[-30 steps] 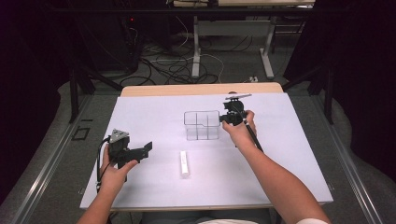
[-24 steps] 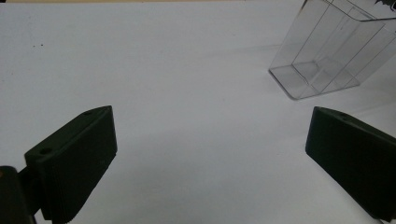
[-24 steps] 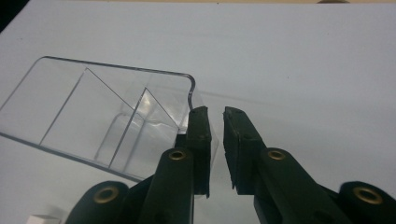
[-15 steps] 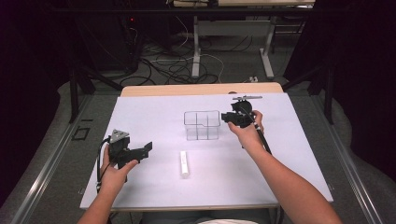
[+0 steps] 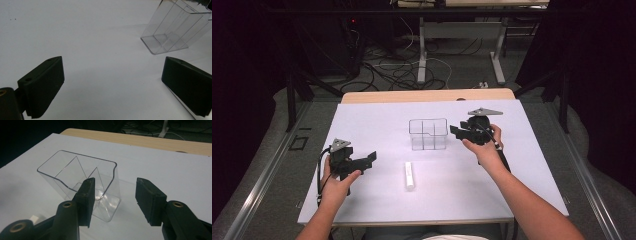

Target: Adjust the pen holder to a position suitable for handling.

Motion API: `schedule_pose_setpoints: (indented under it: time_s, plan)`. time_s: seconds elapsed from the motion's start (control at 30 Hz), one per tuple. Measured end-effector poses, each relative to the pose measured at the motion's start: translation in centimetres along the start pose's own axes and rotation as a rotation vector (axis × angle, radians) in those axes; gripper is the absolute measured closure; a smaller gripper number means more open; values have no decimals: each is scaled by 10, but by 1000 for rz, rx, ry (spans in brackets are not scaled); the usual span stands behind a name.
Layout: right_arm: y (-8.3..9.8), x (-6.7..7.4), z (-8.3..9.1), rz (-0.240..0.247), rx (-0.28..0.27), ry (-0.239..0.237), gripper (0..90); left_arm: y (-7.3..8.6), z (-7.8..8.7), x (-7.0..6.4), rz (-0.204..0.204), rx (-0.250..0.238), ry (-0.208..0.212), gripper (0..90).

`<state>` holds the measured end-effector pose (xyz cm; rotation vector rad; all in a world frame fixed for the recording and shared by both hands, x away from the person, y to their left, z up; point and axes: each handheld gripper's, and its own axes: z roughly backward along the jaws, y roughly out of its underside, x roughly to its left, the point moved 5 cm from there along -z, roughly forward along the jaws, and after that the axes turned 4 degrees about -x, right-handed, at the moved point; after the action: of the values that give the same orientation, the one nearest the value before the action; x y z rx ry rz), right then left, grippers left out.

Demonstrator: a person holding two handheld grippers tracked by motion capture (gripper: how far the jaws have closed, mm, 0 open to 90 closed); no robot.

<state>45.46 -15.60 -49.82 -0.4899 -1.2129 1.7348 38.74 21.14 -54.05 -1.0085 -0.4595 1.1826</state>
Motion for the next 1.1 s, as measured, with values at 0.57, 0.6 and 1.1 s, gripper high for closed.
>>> schedule_pose_setpoints:
  time_s: [0.57,0.6,1.1]
  plan:
    - [27,-24,38,58,-48,15,343,0,-2,-6,24,-5,16,48]
    - [29,-26,40,56,-46,21,339,0,-3,-7,28,-18,14,49]
    - [58,-58,60,13,-55,111,171,1,-8,-21,5,10,20,117]
